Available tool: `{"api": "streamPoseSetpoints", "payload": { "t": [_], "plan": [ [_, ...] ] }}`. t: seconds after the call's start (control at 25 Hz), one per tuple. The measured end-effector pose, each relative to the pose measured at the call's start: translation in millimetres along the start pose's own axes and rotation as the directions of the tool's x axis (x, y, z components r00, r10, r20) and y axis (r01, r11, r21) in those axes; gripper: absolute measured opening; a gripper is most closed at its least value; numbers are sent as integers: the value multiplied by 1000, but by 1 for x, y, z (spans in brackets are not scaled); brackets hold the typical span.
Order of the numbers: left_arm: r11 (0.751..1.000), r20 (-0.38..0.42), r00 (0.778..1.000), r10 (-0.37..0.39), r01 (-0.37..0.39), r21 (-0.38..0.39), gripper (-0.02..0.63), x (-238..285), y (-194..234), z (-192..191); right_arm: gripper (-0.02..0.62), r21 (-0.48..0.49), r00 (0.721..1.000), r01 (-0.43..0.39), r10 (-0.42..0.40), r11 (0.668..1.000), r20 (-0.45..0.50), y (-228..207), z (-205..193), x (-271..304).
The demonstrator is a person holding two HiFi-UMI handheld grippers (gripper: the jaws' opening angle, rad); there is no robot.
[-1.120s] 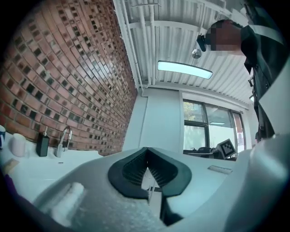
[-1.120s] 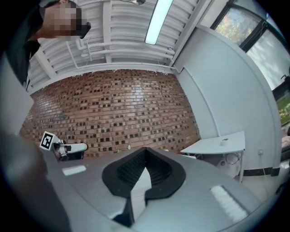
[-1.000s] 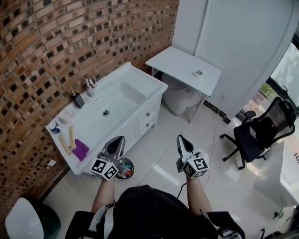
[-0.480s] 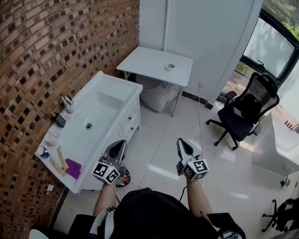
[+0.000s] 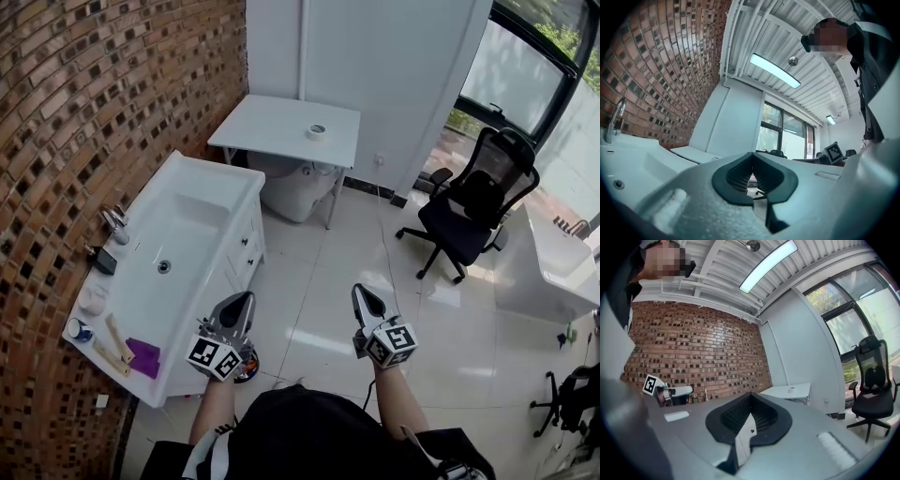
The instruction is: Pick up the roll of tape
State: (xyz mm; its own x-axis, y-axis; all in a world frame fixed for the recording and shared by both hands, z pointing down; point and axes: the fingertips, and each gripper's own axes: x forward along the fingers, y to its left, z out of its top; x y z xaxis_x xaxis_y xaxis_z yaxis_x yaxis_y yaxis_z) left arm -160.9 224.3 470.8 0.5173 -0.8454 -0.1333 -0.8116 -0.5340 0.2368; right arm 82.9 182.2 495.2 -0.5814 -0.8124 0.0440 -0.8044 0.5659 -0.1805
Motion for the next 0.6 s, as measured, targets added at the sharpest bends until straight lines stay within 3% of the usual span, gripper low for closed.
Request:
{"api": "streamPoseSetpoints", "payload": {
  "t": [0.6],
  "plan": [
    [999,-22,1000,-22,21,-49,1,-13,29,-16,5,-6,996,94,-94,996,-4,7,-12,-6]
  ]
}}
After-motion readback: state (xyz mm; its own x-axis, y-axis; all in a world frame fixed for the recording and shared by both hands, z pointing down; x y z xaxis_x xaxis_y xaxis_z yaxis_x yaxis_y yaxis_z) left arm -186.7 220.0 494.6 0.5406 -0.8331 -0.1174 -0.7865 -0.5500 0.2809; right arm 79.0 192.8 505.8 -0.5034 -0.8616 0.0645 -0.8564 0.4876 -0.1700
